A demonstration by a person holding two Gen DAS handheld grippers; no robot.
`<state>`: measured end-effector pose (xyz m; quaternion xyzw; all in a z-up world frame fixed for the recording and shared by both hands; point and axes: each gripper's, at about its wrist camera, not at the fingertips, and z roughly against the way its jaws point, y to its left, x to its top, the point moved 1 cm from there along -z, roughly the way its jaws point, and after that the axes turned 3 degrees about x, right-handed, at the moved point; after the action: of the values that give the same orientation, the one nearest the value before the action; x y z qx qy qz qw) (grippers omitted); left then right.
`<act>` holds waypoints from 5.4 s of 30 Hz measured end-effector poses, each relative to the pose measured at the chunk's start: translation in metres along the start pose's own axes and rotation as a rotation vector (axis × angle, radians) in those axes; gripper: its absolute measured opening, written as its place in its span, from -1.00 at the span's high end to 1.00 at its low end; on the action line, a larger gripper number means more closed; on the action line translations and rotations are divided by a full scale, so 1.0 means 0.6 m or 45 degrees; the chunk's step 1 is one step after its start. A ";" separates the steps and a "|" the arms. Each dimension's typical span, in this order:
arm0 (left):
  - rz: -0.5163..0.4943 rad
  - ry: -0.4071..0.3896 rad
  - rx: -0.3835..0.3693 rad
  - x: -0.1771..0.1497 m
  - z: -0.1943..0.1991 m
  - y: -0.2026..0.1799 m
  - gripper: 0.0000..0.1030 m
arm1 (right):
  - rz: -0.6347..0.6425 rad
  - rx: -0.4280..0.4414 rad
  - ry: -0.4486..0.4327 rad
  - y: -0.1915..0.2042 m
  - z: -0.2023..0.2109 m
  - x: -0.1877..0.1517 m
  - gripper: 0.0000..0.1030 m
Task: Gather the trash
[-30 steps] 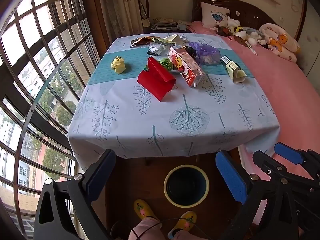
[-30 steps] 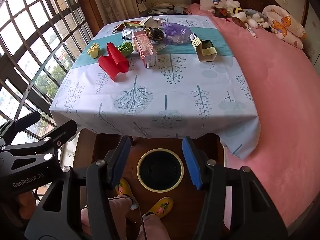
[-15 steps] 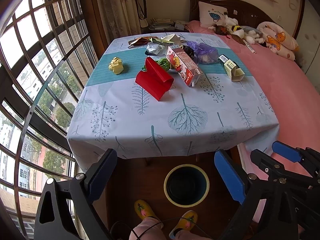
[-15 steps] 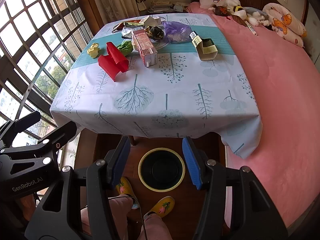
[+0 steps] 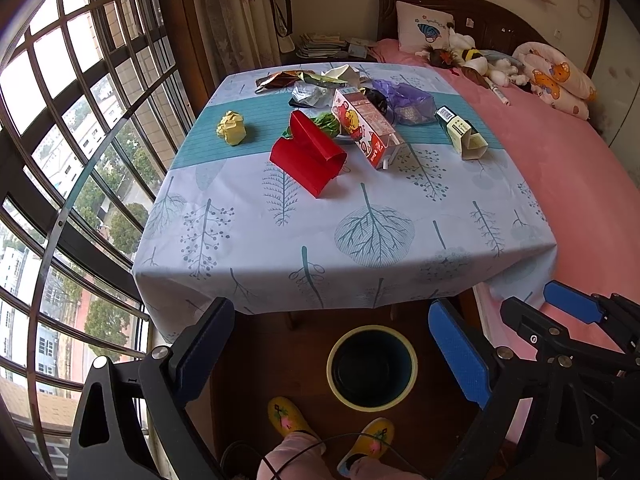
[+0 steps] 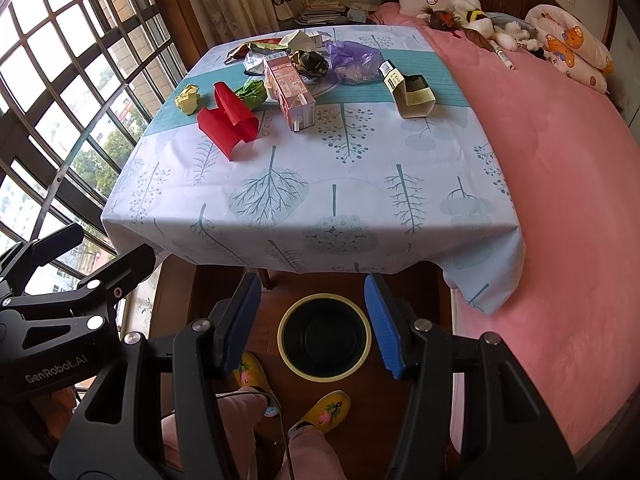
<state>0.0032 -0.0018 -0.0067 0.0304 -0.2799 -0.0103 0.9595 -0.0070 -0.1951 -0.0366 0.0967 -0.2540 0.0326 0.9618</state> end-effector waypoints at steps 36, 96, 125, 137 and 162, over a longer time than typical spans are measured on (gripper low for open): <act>0.001 0.002 -0.005 -0.003 0.001 0.004 -0.93 | -0.002 0.003 0.003 0.000 -0.001 0.000 0.00; -0.061 0.244 -0.046 0.401 -0.361 0.410 -0.92 | 0.429 -0.064 0.217 0.257 -0.420 0.357 -0.47; -0.085 0.498 -0.200 0.519 -0.636 0.329 0.07 | -0.174 -0.088 0.114 0.205 -0.293 0.343 0.61; -0.230 0.359 -0.126 0.468 -0.582 0.281 0.18 | -0.117 -0.191 0.035 0.210 -0.194 0.300 0.65; -0.349 0.179 -0.283 0.290 -0.216 0.055 0.19 | -0.081 -0.146 -0.133 0.084 0.001 0.155 0.65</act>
<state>0.2199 0.0316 -0.0201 -0.0373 -0.2026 -0.1697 0.9637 0.0677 -0.1447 0.0183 0.0510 -0.3022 -0.0177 0.9517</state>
